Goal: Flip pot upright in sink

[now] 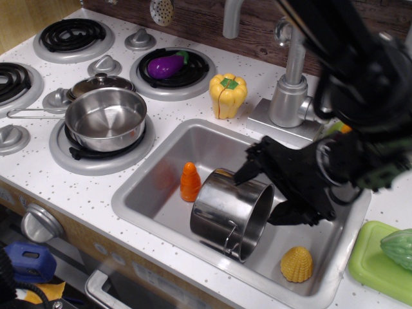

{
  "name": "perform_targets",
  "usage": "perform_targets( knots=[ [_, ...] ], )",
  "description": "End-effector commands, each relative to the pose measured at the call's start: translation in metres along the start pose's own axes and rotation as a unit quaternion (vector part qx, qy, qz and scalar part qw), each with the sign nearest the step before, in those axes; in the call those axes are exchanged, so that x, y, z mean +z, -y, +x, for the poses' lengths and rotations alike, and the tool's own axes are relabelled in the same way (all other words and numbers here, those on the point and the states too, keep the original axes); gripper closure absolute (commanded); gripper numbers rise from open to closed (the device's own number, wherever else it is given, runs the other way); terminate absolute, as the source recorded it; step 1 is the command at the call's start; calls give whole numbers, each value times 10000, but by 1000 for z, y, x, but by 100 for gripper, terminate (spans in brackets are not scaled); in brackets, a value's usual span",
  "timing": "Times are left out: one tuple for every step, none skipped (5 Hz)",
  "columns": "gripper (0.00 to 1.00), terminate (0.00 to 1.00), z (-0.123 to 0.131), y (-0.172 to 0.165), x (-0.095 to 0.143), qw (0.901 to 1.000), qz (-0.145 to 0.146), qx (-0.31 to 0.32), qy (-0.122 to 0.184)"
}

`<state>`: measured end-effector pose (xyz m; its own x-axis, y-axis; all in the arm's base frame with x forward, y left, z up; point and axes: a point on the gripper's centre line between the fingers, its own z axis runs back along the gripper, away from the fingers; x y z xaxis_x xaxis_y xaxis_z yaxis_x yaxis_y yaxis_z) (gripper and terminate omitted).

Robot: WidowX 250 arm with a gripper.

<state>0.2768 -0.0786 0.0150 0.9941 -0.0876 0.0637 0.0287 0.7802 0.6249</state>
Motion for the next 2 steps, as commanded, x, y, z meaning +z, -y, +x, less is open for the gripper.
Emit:
perform_targets(
  knots=[
    [0,0,5,-3,1,9993,275,122,244],
    [0,0,5,-6,-4,9995,156,94,257]
  ],
)
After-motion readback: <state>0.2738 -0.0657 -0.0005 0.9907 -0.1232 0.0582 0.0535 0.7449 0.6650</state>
